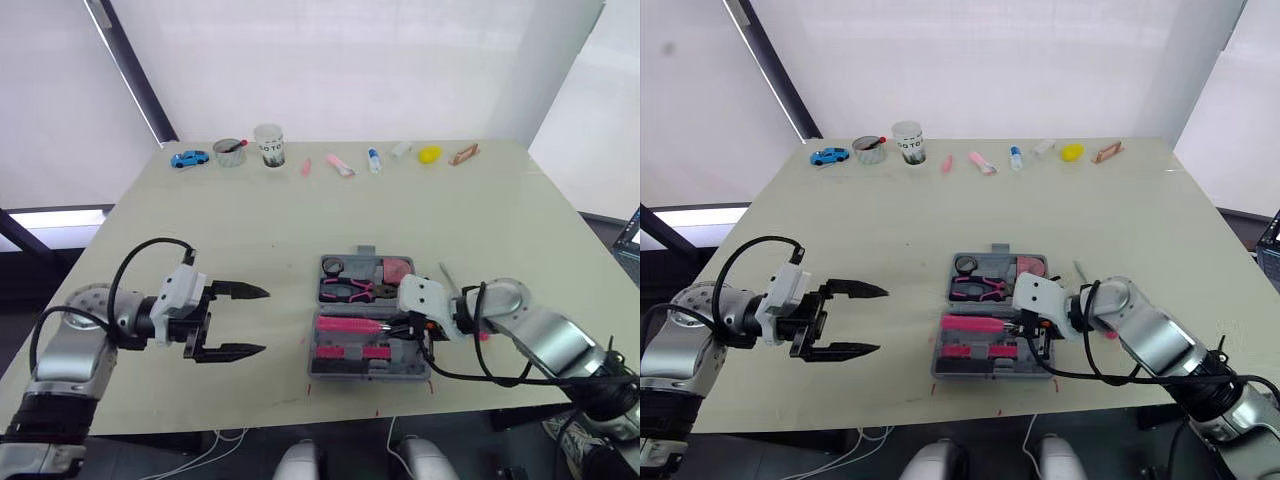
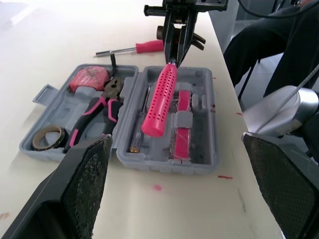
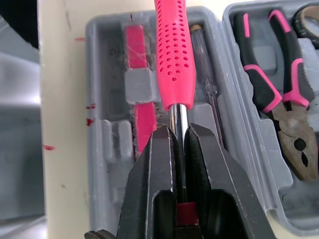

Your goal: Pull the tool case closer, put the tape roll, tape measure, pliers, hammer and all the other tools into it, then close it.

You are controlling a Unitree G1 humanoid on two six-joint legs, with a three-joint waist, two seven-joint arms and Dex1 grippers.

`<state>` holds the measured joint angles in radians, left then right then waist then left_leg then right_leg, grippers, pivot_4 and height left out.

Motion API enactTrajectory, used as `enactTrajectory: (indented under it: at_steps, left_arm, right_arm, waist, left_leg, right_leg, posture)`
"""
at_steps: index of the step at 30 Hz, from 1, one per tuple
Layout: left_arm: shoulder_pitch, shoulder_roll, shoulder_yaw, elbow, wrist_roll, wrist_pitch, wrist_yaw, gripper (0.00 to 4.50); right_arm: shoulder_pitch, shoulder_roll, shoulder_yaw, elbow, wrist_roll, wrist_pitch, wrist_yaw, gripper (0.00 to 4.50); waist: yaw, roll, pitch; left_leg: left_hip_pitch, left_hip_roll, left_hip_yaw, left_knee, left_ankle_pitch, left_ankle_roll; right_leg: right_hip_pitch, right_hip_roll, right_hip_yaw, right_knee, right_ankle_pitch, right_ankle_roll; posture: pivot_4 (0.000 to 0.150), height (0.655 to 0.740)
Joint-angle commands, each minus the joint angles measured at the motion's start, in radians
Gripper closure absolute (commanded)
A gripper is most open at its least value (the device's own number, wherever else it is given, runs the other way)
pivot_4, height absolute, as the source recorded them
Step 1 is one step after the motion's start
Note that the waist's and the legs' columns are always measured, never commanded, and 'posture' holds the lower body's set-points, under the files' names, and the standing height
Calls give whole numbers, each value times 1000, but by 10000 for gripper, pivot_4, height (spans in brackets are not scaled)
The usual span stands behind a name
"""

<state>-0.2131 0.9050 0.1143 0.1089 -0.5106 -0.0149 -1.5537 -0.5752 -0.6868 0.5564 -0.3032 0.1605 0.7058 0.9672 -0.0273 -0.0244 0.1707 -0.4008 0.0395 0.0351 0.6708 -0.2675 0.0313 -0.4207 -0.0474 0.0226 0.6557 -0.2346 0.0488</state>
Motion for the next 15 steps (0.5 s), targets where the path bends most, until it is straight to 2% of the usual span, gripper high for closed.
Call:
enactTrajectory:
  at_steps: [1,15]
  left_arm:
    - [-6,13,10,-1,0,-27,-48,0]
    - [-15,10,-7,-12,2,-27,-47,0]
  right_arm:
    - [-30,21,38,24,-66,-39,7,44817]
    - [-29,137,79,126,-192,-91,7,44817]
  waist:
    - [1,0,0]
    - [-7,0,0]
  left_leg:
    - [0,0,0,0,0,0]
    - [1,1,6,0,0,0]
  right_leg:
    - [0,0,0,0,0,0]
    - [-1,1,0,3,0,-1]
  posture:
    - [1500,7400]
    - [1500,7400]
